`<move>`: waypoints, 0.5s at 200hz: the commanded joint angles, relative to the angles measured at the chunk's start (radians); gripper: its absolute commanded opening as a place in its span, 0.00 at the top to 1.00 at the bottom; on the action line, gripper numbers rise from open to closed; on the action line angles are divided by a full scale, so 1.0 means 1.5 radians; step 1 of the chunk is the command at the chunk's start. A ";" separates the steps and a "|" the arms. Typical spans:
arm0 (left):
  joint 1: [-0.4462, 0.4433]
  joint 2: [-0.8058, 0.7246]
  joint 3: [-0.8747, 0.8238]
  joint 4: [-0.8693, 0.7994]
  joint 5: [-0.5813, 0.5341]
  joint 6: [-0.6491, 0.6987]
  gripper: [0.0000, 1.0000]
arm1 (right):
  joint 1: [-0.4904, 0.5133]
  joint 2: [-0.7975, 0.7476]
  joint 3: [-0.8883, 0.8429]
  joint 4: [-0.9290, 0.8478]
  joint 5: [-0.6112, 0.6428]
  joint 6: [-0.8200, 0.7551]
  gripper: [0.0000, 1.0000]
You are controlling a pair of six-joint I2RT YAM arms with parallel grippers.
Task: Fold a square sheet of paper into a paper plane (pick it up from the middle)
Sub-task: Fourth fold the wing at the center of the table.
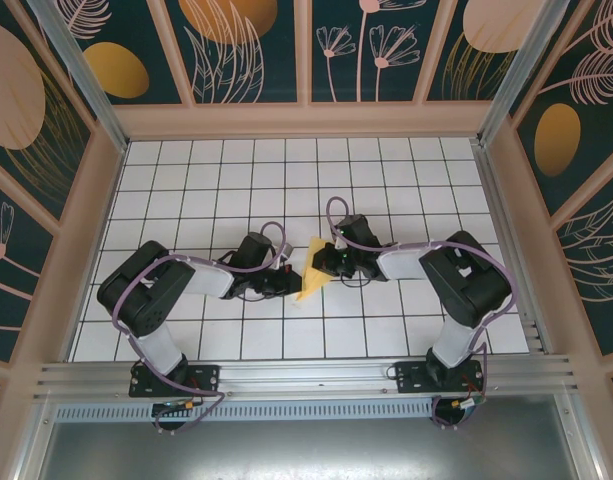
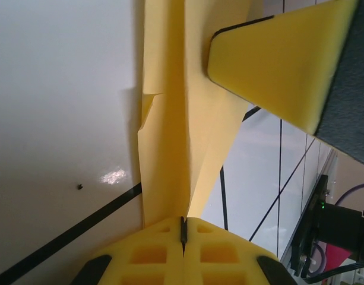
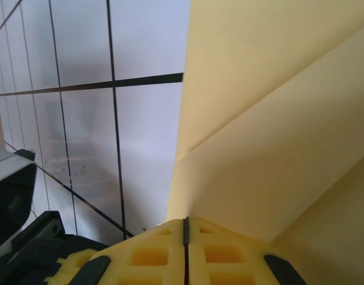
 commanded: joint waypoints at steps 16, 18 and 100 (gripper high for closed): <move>0.006 0.014 -0.001 0.024 0.020 -0.017 0.98 | -0.007 0.020 0.015 0.010 -0.006 -0.010 0.92; 0.006 0.014 -0.001 0.024 0.019 -0.018 0.98 | -0.007 0.020 0.015 0.012 -0.007 -0.010 0.92; 0.020 -0.007 -0.030 0.067 0.025 -0.048 1.00 | -0.010 0.014 0.030 0.016 -0.020 -0.014 0.89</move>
